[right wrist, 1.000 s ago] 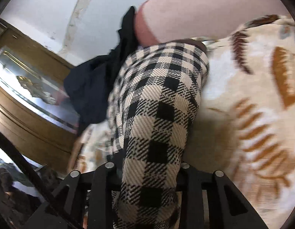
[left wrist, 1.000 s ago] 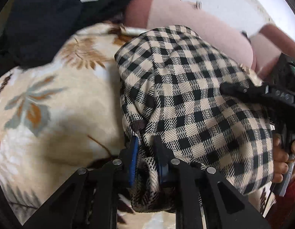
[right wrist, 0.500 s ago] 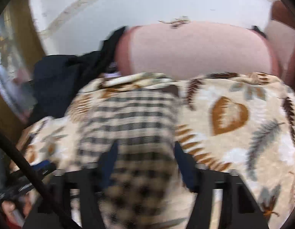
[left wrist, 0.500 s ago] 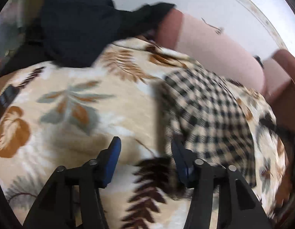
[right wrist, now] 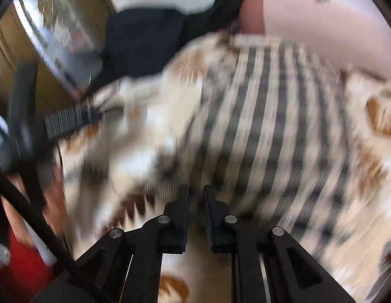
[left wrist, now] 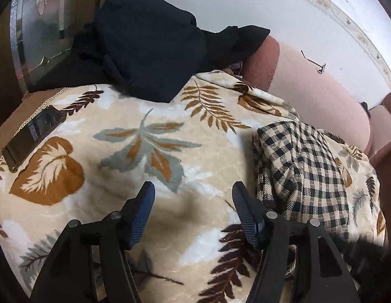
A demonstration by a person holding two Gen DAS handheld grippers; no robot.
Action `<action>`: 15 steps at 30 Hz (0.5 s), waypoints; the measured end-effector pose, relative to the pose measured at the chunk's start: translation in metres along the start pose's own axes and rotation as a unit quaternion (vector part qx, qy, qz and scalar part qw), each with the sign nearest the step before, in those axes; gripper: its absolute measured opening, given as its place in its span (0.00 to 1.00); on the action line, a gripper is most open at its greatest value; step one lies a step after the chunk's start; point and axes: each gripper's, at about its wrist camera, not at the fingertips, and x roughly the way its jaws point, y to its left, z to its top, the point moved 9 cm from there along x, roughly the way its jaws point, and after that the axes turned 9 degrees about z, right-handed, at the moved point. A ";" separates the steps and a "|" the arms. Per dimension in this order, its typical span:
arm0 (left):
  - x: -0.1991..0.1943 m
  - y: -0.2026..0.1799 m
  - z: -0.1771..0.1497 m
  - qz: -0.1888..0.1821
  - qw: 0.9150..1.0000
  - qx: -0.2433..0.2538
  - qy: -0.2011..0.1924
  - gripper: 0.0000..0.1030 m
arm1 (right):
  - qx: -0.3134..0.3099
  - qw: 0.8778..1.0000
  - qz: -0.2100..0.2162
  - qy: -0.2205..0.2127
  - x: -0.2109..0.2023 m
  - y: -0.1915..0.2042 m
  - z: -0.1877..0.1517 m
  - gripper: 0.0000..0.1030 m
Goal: Fold large clothes
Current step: 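Lay the folded hem onto the collar and open both grippers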
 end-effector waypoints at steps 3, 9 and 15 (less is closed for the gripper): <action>-0.001 0.002 0.001 0.004 1.000 -0.002 -0.004 0.64 | 0.017 1.000 -0.012 -0.002 0.026 -0.013 0.041 0.14; 0.002 0.011 0.005 0.014 1.000 -0.011 -0.006 0.64 | 0.105 0.991 0.000 0.088 0.116 -0.052 0.047 0.15; 0.004 0.012 0.006 0.021 1.000 -0.009 -0.009 0.64 | 0.094 0.995 0.045 -0.004 0.037 -0.028 0.038 0.14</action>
